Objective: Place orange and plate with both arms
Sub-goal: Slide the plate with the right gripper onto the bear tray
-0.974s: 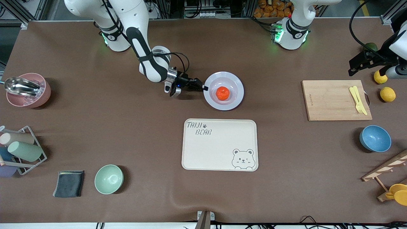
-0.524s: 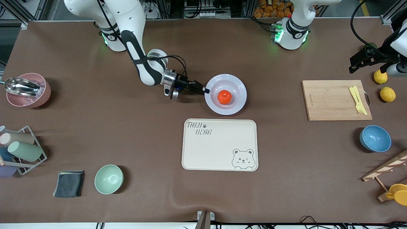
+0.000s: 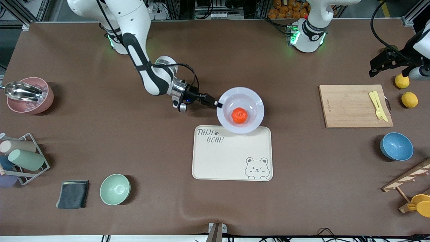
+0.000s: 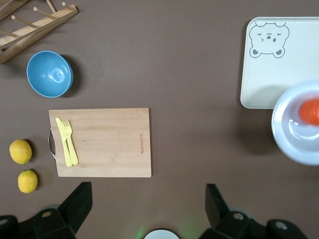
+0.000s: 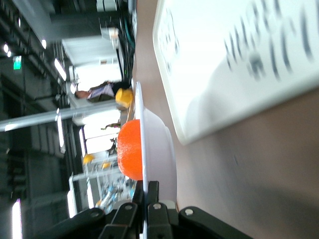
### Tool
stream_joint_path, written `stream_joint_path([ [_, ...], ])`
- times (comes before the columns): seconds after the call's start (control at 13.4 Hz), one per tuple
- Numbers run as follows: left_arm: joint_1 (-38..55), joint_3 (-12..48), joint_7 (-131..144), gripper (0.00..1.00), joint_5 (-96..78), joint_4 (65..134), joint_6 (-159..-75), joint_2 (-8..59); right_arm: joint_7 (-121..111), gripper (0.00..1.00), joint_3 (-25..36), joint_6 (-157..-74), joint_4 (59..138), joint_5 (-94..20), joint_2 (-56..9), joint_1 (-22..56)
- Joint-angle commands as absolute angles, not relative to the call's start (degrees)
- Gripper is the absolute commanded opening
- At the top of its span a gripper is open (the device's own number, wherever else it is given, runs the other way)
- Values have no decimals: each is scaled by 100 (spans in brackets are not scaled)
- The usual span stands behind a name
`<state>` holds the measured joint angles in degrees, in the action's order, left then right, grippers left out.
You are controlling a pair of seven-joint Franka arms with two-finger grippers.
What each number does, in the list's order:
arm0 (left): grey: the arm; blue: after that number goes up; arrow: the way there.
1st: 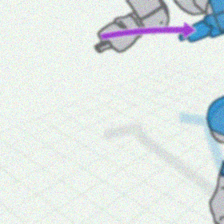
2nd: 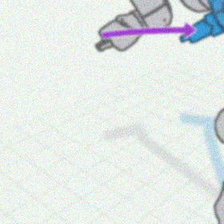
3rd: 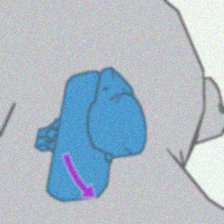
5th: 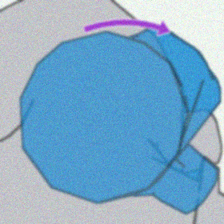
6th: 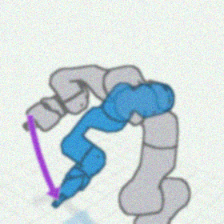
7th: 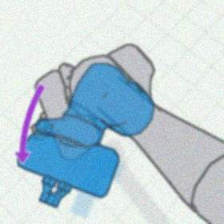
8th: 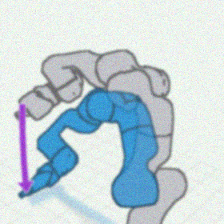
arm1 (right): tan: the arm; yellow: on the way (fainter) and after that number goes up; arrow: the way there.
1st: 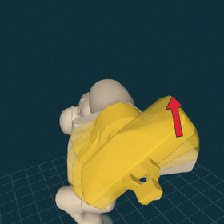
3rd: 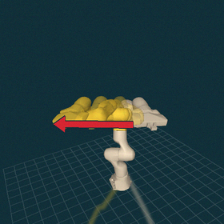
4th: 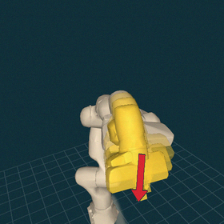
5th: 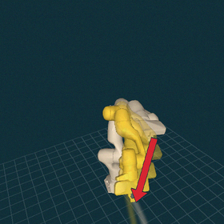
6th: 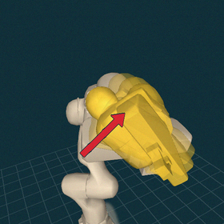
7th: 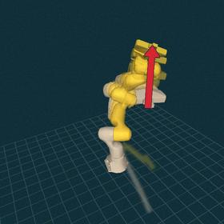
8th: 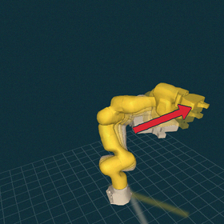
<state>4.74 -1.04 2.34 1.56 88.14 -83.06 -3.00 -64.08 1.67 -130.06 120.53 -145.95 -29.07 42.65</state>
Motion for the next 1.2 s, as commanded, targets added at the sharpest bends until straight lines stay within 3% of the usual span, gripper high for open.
stream_joint_path([
  [0.0,501,-132,193,100,26,8710,-8174,-325,-6337,0,114,-13727,11007,-14950,-3426,4184],
  [0.37,536,-123,193,100,18,8710,-8174,-325,-6381,0,123,-14280,9776,-14617,-4402,3947],
  [0.75,545,-114,202,100,18,8710,-8174,-325,-6337,0,123,-14493,9686,-14344,-4474,3736],
  [0.9,545,-114,202,100,18,8710,-8174,-325,-6337,54,123,-14511,9677,-14326,-4509,3718],
  [0.97,545,-114,193,100,18,8710,-8174,-325,-6328,73,123,-14519,9677,-14326,-4509,3718],
  [1.12,545,-114,202,100,18,8710,-8174,-325,-6328,81,123,-14694,9668,-14274,-4509,3727],
])
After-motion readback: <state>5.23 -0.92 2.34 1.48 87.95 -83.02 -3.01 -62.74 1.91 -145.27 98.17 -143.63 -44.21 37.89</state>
